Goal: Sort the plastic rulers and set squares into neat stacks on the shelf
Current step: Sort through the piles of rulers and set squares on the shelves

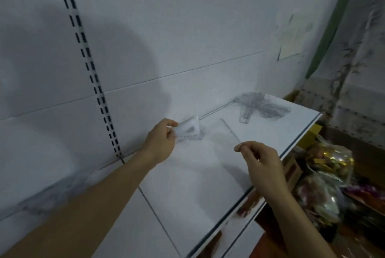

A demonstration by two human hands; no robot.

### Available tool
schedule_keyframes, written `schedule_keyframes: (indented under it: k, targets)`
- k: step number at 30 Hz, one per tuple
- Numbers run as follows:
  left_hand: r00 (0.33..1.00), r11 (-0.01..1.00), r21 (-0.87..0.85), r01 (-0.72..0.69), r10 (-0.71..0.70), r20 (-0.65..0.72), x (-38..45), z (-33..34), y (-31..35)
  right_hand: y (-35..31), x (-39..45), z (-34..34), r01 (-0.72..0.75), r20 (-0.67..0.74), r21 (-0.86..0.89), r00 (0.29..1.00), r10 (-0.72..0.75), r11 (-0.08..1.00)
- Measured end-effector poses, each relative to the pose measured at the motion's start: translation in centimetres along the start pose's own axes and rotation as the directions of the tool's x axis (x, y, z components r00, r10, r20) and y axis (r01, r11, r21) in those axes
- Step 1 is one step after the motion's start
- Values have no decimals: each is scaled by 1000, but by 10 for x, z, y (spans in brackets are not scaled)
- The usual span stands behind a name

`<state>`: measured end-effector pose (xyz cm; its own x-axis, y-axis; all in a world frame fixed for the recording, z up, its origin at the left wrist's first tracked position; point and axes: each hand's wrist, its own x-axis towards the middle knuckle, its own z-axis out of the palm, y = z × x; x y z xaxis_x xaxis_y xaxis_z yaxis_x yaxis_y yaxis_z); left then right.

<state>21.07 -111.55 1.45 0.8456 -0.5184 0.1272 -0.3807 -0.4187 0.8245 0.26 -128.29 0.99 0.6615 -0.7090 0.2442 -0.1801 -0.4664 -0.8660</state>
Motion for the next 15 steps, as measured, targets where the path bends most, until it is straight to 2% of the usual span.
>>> schedule_keyframes:
  k: [4, 9, 12, 15]
  targets:
    - [992, 995, 96, 0, 12, -128, 7, 21, -4, 11, 58, 2, 90, 235, -48, 969, -77, 995]
    - [973, 988, 156, -3, 39, -228, -7, 25, -9, 9, 105, 33, 192, 410, -96, 902, -136, 977]
    - [975, 987, 161, 14, 22, -223, -17, 22, -12, 8, 120, 49, 246, 473, -180, 870, -135, 952]
    - [968, 987, 160, -14, 53, -244, -28, 16, -13, 12, 125, 57, 285, 469, -222, 870, -155, 932]
